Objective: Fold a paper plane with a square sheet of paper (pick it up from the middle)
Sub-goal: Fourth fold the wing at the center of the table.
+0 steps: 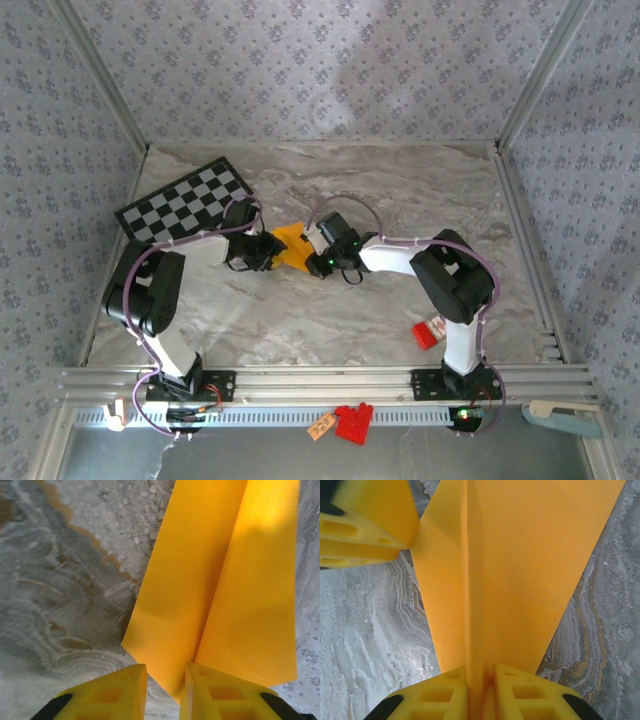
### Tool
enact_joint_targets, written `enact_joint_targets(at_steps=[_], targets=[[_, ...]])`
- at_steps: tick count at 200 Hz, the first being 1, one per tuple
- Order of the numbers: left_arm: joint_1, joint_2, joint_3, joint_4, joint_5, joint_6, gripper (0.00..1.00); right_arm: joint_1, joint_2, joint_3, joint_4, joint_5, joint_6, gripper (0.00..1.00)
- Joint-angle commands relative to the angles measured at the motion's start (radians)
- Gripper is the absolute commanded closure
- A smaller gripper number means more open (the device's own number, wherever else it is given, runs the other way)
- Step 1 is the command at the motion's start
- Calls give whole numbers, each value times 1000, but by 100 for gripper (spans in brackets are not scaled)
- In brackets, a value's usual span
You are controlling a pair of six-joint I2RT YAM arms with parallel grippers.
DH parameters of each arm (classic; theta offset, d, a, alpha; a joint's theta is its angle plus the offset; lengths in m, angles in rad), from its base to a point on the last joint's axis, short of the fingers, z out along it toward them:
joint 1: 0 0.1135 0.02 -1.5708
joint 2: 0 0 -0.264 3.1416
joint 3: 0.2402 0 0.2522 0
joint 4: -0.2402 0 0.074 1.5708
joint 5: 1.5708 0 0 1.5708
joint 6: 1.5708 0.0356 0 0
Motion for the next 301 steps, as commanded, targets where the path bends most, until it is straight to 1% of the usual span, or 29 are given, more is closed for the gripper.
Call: enact_joint_targets(at_steps=[1,55,86,146,170,258,301], targets=[[-10,29,42,28,27,-4,74,-9,21,19,-19,-29,13,81],[-12,79,67,-42,11,6,77,-25,25,9,-6,-72,17,83],[-13,95,71,-90,-3,10,79,-46,27,-6,14,-134,37,84],[-13,98,59,-131,-17,10,81,-83,38,-27,60,-243,89,86],[-16,92,60,-131,-16,11,81,-88,45,-34,70,-276,106,86],[-18,53,61,-101,4,19,78,-101,72,-44,72,-308,144,85],[-21,31,58,-1,45,36,72,-117,77,-53,90,-323,166,85]])
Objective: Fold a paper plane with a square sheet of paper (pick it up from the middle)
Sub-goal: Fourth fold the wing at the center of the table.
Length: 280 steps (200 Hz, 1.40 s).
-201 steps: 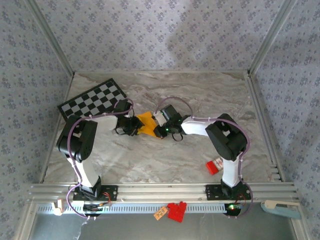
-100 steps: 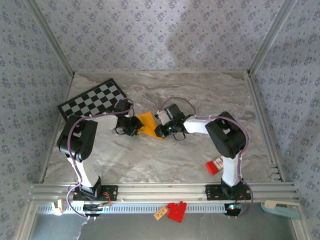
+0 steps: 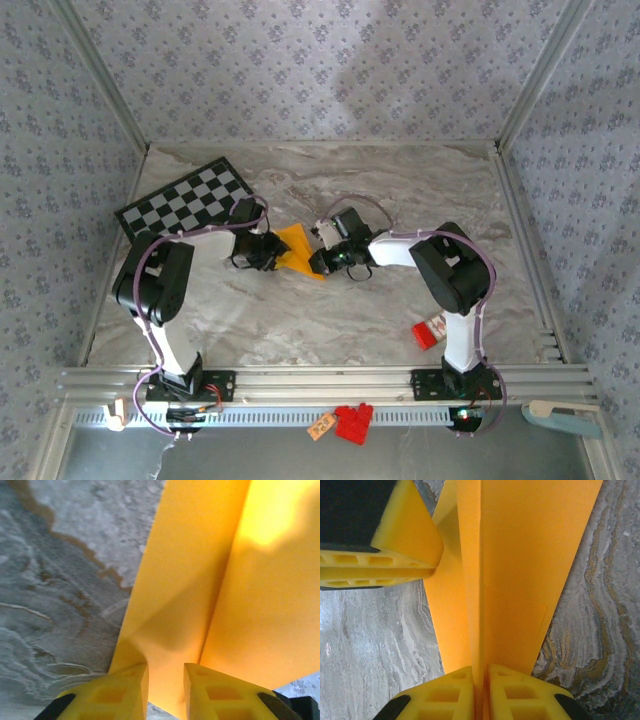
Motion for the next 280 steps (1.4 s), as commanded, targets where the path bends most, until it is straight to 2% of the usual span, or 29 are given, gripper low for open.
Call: enact_joint_targets(at_steps=[1,39,104,176,280], targets=[[-9,-36,0,49,37,20,72,-11,30,-18,-6,-21,27,85],[-12,-33,-26,135,60,35,67,-16,36,-15,-6,-30,34,85],[-18,6,-23,139,70,76,61,-19,40,-8,-17,-30,31,85],[-36,55,31,-29,24,105,57,-21,21,-3,-41,-22,44,80],[-39,101,59,-157,-18,106,53,-29,-60,10,-91,-19,88,74]])
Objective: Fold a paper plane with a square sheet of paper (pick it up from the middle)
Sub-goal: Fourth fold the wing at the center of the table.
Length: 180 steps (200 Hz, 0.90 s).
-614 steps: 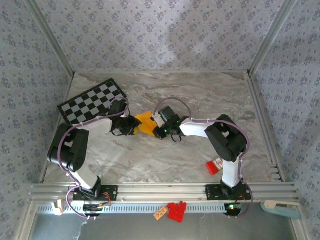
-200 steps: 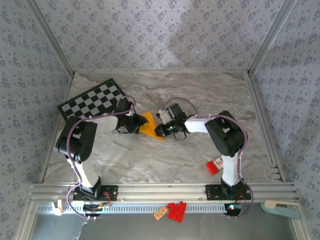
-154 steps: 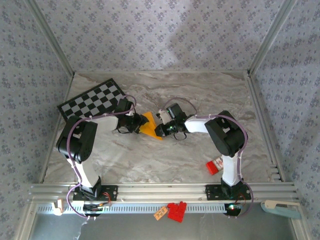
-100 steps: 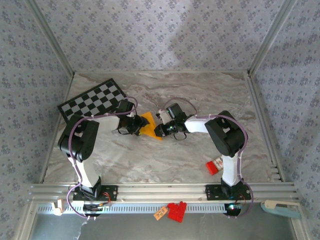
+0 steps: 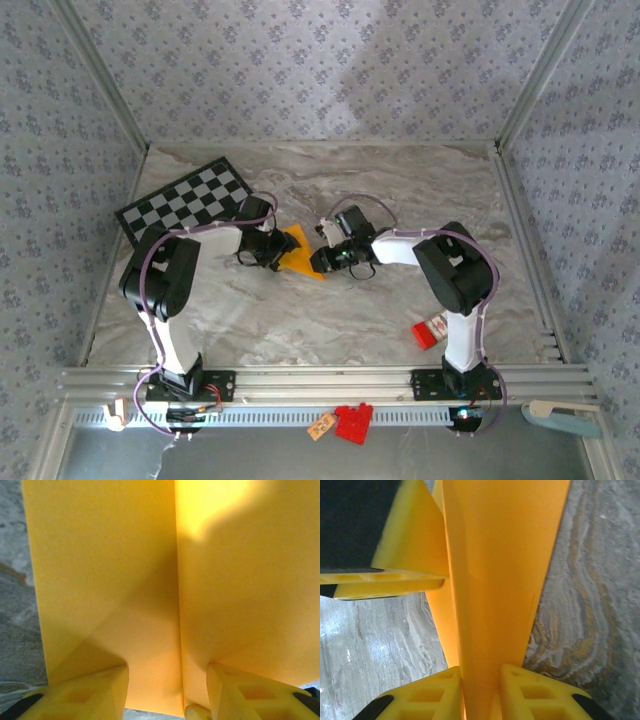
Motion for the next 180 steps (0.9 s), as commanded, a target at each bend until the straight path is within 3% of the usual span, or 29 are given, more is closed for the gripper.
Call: enact_joint_targets(at_steps=[1,86,180], targets=[[-7,48,-8,-119,-45,19,53,-4,-42,8,-52,18,22,74],[-7,50,-3,-121,-41,20,52,20,-13,28,-82,29,12,77],[-8,37,-3,-121,-43,15,52,12,13,15,-58,3,35,87]])
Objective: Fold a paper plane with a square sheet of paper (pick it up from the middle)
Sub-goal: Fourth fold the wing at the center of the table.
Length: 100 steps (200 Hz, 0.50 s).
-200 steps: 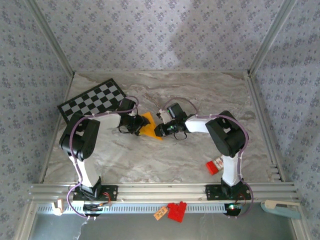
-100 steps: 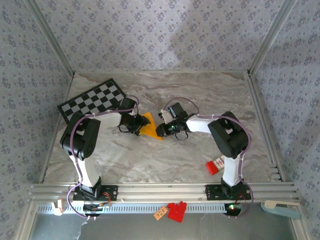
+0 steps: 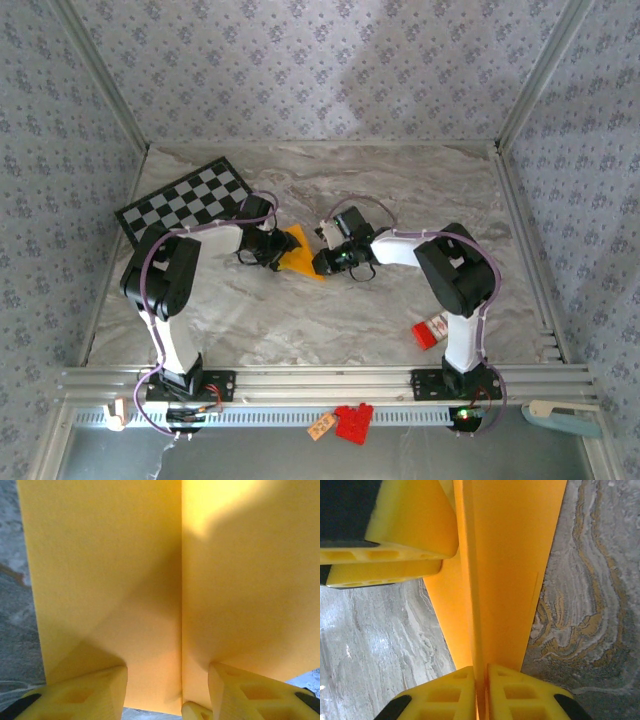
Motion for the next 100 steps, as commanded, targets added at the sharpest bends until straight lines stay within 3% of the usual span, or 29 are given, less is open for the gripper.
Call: enact_joint_targets(at_steps=[1,100], targets=[[-7,30,-16,-99,-43,8,52,-5,22,10,-1,-17,22,87],[1,-61,20,-37,-20,64,54,-36,59,12,8,-65,64,88]])
